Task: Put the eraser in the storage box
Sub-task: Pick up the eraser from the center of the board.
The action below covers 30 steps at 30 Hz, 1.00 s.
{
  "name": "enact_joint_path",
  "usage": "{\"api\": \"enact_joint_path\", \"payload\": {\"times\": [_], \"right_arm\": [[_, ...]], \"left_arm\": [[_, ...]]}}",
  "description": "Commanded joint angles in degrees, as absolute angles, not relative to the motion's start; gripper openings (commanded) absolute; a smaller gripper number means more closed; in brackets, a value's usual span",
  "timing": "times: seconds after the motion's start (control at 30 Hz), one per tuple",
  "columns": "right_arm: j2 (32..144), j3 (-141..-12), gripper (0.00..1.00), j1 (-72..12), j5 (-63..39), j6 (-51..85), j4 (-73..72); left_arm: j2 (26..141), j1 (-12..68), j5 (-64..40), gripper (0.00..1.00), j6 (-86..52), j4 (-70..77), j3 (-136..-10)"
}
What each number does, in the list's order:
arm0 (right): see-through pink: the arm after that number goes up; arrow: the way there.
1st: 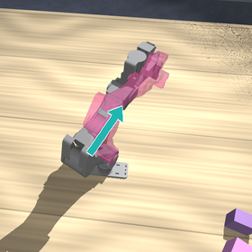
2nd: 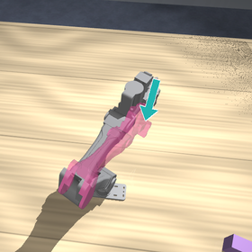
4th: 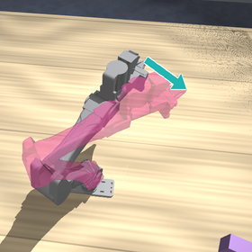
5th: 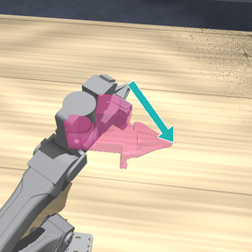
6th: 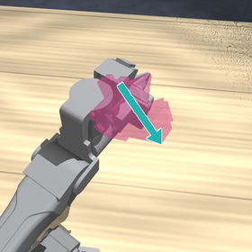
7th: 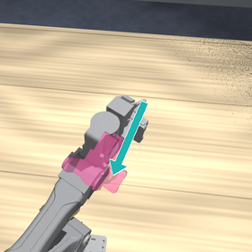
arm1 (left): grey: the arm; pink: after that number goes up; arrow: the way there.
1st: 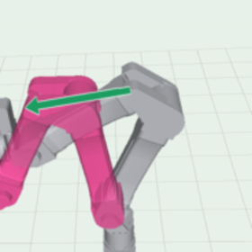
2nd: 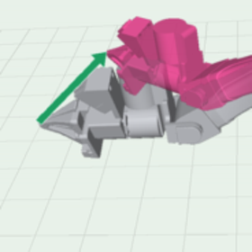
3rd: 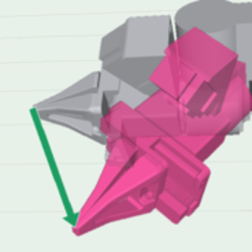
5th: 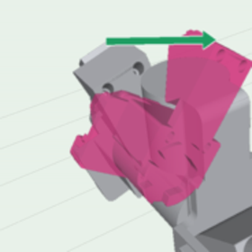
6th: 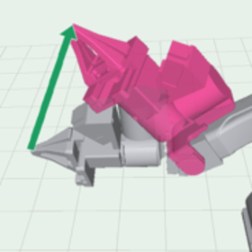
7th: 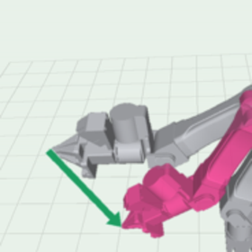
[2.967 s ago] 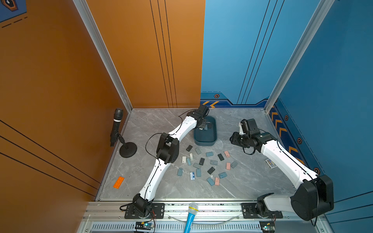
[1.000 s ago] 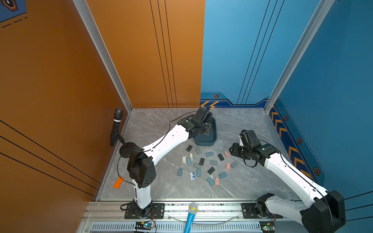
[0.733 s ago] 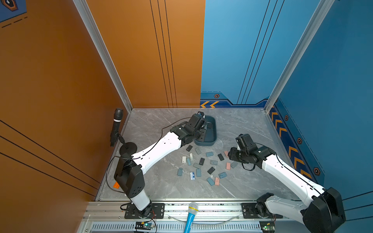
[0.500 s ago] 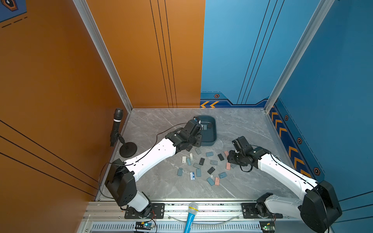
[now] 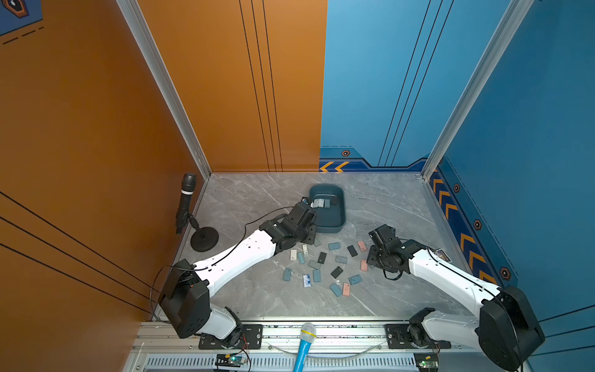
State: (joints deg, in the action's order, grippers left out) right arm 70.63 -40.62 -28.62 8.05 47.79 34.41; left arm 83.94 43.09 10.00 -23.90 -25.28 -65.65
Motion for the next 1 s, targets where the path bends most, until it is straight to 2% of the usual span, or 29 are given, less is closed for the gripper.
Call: {"api": "enact_joint_path", "payload": {"times": [0.0, 0.33, 0.97], "right_arm": [[71.1, -39.1, 0.56, -28.8, 11.7, 53.0, 31.0], [75.1, -38.5, 0.61, -28.7, 12.2, 57.3, 26.6], [80.9, -38.2, 0.58, -28.3, 12.9, 59.9, 24.8]], "left_arm": [[82.0, 43.4, 10.6, 0.39, -24.7, -24.5, -64.8], [81.1, 42.9, 10.5, 0.39, -25.5, -24.6, -62.9], [81.6, 41.6, 9.8, 0.39, -26.3, -24.1, -61.7]]}}
